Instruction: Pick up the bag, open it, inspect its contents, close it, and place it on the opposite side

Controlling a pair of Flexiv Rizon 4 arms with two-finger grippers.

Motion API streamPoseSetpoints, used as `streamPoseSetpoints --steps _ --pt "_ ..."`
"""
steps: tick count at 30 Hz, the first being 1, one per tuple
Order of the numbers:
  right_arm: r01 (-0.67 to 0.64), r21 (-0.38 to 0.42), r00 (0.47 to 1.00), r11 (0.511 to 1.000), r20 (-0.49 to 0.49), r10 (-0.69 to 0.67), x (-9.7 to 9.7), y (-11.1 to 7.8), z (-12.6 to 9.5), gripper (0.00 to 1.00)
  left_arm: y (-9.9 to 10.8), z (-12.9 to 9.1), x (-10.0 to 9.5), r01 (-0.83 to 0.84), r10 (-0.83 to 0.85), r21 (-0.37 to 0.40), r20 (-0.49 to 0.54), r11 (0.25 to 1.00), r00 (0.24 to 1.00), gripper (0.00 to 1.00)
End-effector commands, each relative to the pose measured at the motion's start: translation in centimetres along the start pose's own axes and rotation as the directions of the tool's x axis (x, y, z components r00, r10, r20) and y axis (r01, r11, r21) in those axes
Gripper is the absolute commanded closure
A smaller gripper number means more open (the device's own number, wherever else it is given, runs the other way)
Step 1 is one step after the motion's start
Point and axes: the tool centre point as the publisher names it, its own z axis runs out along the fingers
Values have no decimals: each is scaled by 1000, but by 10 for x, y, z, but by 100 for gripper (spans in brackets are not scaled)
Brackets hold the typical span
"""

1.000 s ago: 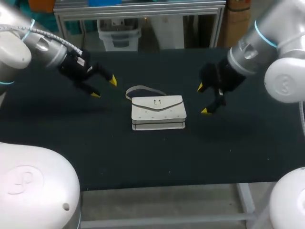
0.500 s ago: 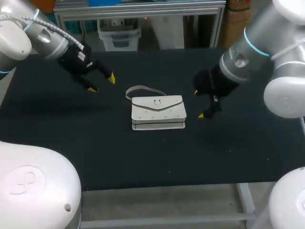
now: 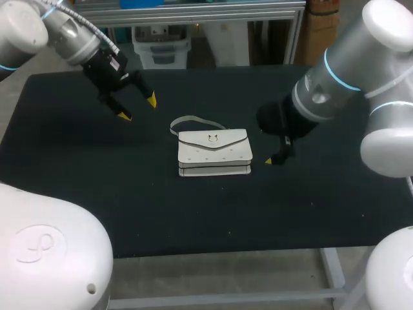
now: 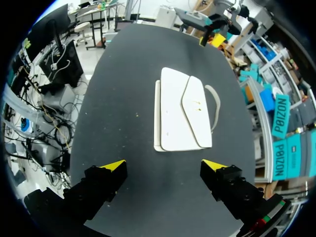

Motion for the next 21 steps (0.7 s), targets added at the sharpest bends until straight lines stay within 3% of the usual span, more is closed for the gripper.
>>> streamPoseSetpoints --steps 1,7,12,15,18,21 --pt "-1 0 1000 1000 16 1 3 0 1 0 -4 2 0 -34 34 14 22 999 999 0" --pt "83 20 996 996 41 -84 5 26 15 0 -10 2 3 -216 213 47 66 975 975 0" --pt "109 29 992 994 65 -111 15 39 21 0 -13 0 9 -442 431 54 148 895 890 0" --pt "111 46 989 993 90 -115 20 41 27 0 -15 0 14 -587 578 0 171 810 798 0" --pt "110 47 986 993 120 -115 24 41 34 0 -11 1 16 -737 757 -176 158 653 634 0" --pt "112 31 984 993 136 -116 25 40 39 0 -11 1 16 -737 757 -176 158 653 634 0"
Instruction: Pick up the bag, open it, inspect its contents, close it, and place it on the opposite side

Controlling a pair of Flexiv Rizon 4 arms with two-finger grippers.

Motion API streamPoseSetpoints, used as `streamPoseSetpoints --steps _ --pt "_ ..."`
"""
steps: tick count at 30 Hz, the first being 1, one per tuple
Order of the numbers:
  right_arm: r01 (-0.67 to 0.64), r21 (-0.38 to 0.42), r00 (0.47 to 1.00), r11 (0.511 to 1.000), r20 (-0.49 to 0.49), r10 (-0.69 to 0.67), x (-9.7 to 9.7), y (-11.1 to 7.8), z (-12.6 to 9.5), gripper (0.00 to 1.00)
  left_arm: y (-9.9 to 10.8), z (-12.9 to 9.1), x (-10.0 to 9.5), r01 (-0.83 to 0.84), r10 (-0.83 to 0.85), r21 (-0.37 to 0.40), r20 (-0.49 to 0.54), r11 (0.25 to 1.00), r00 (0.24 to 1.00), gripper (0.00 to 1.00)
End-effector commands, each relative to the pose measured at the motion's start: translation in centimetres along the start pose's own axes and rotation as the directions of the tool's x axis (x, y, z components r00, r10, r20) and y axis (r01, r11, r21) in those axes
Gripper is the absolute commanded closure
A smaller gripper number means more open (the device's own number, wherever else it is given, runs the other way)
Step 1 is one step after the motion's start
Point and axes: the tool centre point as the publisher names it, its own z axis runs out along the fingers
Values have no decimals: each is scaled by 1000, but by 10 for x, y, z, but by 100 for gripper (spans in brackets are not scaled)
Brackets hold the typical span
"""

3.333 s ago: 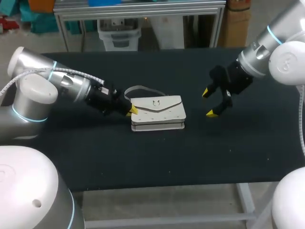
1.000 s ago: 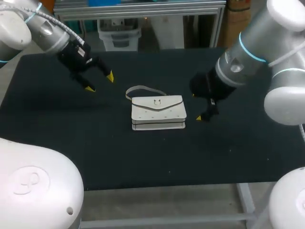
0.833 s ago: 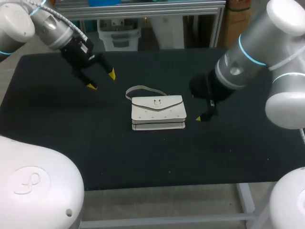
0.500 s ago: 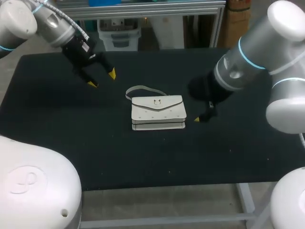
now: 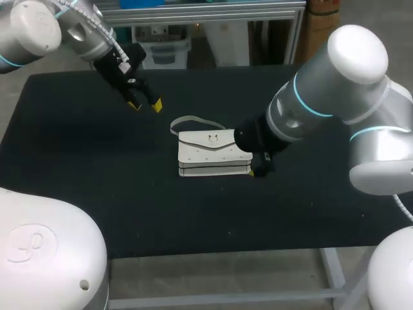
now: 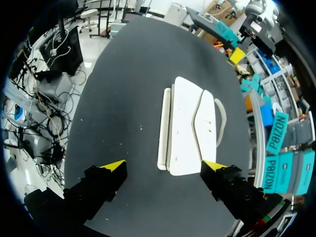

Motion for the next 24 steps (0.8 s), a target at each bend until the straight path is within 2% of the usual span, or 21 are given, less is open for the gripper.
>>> streamPoseSetpoints --steps 1,10,14,18,24 --pt "-3 -10 997 1000 71 3 7 0 13 0 -4 -3 2 -278 282 -128 13 952 959 0" --pt "-3 -10 997 1000 71 3 7 0 13 0 -4 -3 2 -278 282 -128 13 952 959 0" --pt "34 5 997 999 74 -34 3 3 18 0 -10 10 7 -432 437 -132 9 892 899 0" --pt "35 26 996 999 78 -37 0 -2 27 0 -13 18 6 -536 544 -137 28 833 839 0" --pt "41 46 996 998 83 -45 -2 -6 39 0 -13 20 2 -663 667 -77 39 744 744 0"
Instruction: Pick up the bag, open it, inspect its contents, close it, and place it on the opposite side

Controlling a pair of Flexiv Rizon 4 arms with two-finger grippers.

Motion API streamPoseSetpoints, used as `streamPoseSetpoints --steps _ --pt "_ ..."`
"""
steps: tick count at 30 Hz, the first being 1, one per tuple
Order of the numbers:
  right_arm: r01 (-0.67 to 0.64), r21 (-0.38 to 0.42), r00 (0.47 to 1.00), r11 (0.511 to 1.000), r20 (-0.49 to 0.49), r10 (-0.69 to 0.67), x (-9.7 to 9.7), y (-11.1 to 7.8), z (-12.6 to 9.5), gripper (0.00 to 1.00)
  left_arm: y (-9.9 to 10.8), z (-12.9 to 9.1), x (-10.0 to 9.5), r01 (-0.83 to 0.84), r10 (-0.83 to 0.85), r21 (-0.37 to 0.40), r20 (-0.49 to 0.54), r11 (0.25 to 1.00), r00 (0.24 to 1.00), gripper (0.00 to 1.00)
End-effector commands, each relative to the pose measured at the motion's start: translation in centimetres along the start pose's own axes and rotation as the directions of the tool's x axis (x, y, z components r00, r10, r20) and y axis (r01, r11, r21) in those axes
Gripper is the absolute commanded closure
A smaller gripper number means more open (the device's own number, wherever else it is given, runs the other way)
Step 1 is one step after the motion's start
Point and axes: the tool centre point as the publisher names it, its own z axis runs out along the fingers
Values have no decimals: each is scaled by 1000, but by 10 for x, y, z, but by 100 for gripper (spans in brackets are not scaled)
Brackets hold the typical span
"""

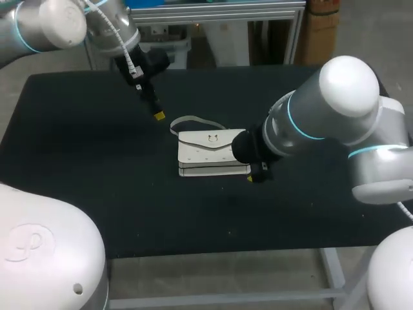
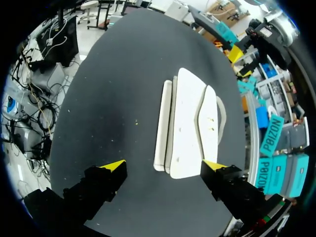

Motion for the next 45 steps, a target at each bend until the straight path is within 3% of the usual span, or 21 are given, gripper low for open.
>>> streamPoseSetpoints --steps 1,7,15,18,22,23,25,34,36,39,45 --pt "0 23 1000 1000 11 0 -2 4 15 0 7 3 3 -86 85 51 24 995 996 0" --pt "17 96 999 995 44 -22 -8 7 25 0 4 9 9 -232 231 34 47 972 972 0" --pt "16 134 997 991 69 -25 -18 8 33 0 -1 17 10 -293 292 6 49 956 955 0" --pt "3 148 996 989 84 -16 -22 7 37 6 -2 19 11 -323 322 -1 50 947 945 0" --pt "-13 162 994 987 105 -4 -27 6 38 21 -2 21 11 -339 339 -11 46 941 940 0" --pt "-14 163 994 987 107 -4 -29 6 39 30 -3 22 11 -341 341 -14 45 940 939 0" --pt "-15 170 994 985 111 -4 -31 6 41 35 -3 24 10 -346 346 -16 40 938 937 0" --pt "-9 176 994 984 108 -10 -34 4 52 33 -2 26 10 -366 368 -35 34 930 929 0" --pt "-11 177 994 984 110 -8 -35 3 53 36 -2 27 10 -371 372 -38 31 928 928 0" --pt "-15 178 993 984 114 -6 -37 2 54 50 -3 29 9 -377 378 -45 26 925 925 0" --pt "-13 185 993 983 115 -9 -40 0 56 53 -5 31 9 -381 383 -50 22 923 924 0"
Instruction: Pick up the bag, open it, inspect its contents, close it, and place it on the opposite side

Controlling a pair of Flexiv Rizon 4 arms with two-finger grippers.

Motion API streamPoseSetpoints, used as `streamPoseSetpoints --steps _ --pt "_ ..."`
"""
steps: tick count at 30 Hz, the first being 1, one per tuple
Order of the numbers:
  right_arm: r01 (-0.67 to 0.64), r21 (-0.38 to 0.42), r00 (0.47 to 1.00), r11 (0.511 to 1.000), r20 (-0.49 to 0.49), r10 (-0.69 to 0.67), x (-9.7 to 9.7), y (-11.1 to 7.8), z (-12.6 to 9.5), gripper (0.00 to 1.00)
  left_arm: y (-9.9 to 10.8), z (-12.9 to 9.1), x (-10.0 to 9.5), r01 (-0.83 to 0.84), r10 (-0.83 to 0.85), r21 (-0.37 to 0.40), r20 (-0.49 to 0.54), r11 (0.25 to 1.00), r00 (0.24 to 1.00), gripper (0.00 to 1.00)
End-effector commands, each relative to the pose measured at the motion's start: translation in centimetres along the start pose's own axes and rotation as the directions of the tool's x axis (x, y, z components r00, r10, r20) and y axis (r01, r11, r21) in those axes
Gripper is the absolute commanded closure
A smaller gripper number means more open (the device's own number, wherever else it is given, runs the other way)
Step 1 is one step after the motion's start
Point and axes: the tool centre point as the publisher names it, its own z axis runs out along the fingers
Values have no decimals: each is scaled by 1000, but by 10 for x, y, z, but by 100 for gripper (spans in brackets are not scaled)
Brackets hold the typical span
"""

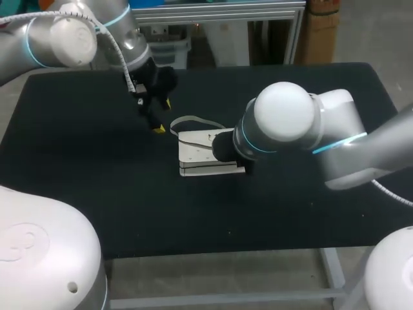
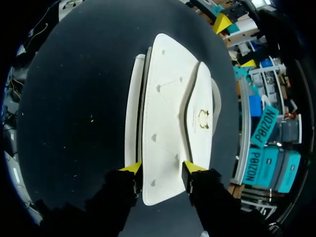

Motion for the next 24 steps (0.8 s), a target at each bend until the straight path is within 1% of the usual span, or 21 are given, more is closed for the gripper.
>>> streamPoseSetpoints --steps 1,3,4,5,6,10,15,21,24 --pt "2 2 1000 1000 1 -2 -1 1 3 55 -2 2 -3 0 0 -5 -6 1000 1000 0" --pt "5 5 1000 1000 1 -5 -2 0 4 61 -2 3 -3 -4 4 -8 -7 1000 1000 0" --pt "6 5 1000 1000 0 -6 -2 0 5 68 -3 3 -3 -7 7 -10 -7 1000 1000 0" --pt "6 6 1000 1000 -2 -6 -1 -1 6 81 -3 3 -3 -9 9 -12 -8 1000 1000 0" --pt "7 6 1000 1000 -3 -7 -1 -1 7 100 -3 3 -3 -12 12 -13 -9 1000 1000 0" --pt "11 5 1000 1000 -6 -11 3 0 7 100 -4 4 -3 -22 22 -14 -7 1000 1000 0" --pt "-1 9 1000 1000 -8 1 9 1 6 100 -5 2 -2 -51 51 15 7 999 999 0" --pt "-35 56 999 998 10 34 15 10 2 100 -10 0 -1 -106 105 42 22 993 994 0" --pt "-48 67 999 997 16 47 17 14 0 100 -13 -1 -1 -139 137 56 28 989 990 0"
